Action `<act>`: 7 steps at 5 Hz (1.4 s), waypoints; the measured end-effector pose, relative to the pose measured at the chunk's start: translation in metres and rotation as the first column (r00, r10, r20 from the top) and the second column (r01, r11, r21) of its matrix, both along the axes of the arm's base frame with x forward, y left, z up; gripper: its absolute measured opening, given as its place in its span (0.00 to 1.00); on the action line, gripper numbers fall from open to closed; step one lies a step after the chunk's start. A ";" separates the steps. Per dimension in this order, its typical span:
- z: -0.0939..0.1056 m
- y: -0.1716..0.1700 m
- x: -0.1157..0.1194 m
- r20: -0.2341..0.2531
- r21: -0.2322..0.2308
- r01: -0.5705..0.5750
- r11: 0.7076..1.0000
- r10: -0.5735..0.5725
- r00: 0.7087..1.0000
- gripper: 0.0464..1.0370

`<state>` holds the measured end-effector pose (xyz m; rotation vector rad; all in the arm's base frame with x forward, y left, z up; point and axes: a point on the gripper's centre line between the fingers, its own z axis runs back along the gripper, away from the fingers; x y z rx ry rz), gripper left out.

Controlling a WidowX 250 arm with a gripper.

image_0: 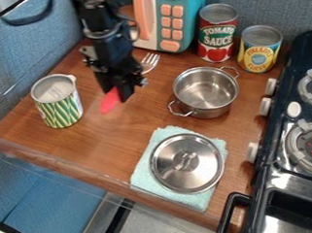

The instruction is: Pick up the red fork and place it on the right side of the pot

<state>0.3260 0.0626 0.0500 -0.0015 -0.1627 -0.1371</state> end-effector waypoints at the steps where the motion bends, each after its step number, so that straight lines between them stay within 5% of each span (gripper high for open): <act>1: -0.021 -0.001 0.027 -0.030 0.029 -0.047 0.998 0.048 0.998 0.35; 2: -0.048 0.007 0.051 -0.092 0.068 -0.091 0.994 0.097 0.991 0.35; 4: -0.051 0.011 0.064 -0.097 0.075 -0.105 0.992 0.112 0.989 0.42; 5: -0.051 0.007 0.060 -0.107 0.049 -0.103 0.993 0.108 0.988 0.75; 6: -0.024 0.004 0.061 -0.077 0.024 -0.105 0.994 0.106 0.991 0.96; 7: 0.001 0.012 0.057 -0.031 0.009 -0.121 0.993 0.122 0.992 0.97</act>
